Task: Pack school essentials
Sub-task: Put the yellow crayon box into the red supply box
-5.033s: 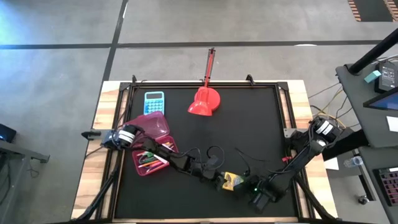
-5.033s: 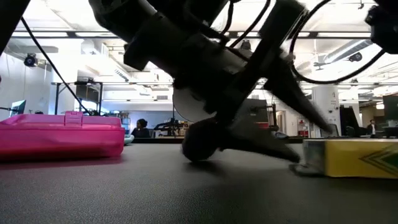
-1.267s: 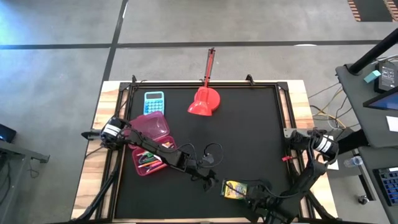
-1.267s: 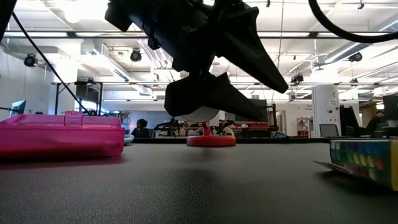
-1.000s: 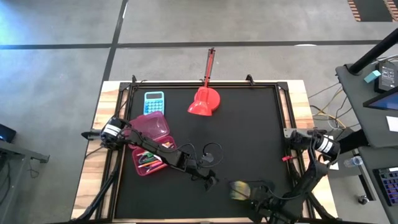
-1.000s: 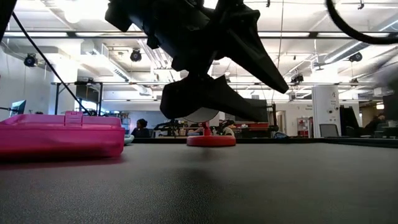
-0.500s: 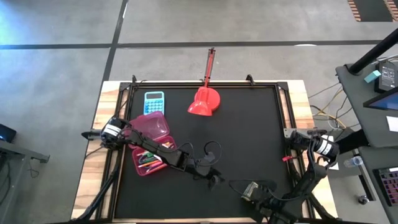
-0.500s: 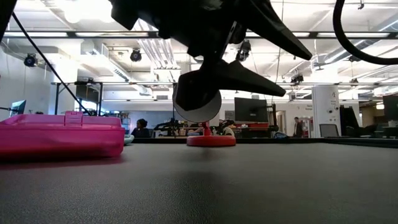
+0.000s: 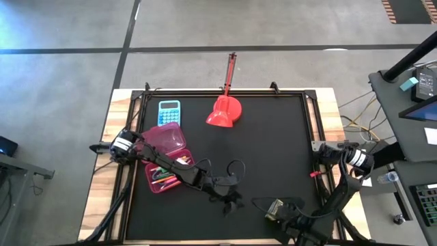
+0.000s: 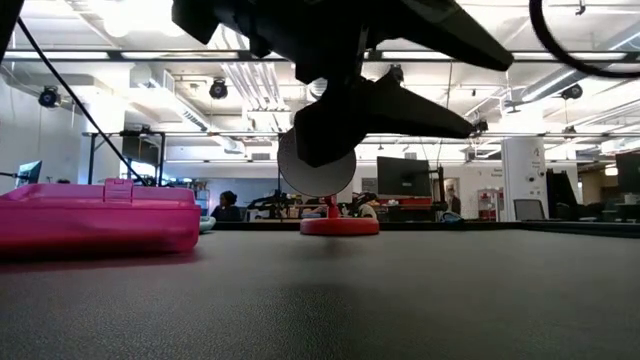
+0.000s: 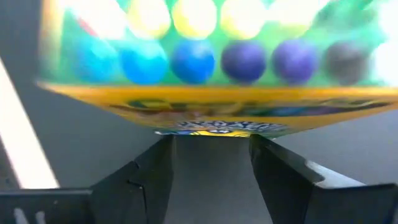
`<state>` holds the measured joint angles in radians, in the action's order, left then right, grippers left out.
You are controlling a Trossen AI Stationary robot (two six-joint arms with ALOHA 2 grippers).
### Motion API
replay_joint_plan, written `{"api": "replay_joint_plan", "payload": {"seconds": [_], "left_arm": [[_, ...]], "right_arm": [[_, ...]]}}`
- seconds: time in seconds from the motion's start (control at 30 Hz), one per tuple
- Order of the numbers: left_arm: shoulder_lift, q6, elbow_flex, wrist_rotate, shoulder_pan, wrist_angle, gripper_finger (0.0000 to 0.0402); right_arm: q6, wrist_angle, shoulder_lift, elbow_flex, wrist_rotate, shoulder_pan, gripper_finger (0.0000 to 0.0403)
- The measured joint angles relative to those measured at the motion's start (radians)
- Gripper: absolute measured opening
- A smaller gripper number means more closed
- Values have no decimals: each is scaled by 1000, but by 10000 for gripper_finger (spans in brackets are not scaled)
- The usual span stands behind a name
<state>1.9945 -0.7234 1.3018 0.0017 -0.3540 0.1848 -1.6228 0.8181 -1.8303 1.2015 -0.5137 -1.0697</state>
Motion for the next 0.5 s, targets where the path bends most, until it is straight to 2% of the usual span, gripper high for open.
{"api": "replay_joint_plan", "payload": {"seconds": [0.23, 0.5], "left_arm": [[0, 143, 3, -66, -3, -1, 180], [0, 298, 9, -62, -4, 51, 180]], "right_arm": [[-1, 12, 59, 2, -2, -4, 196], [-28, 17, 118, 2, 51, -6, 196]]}}
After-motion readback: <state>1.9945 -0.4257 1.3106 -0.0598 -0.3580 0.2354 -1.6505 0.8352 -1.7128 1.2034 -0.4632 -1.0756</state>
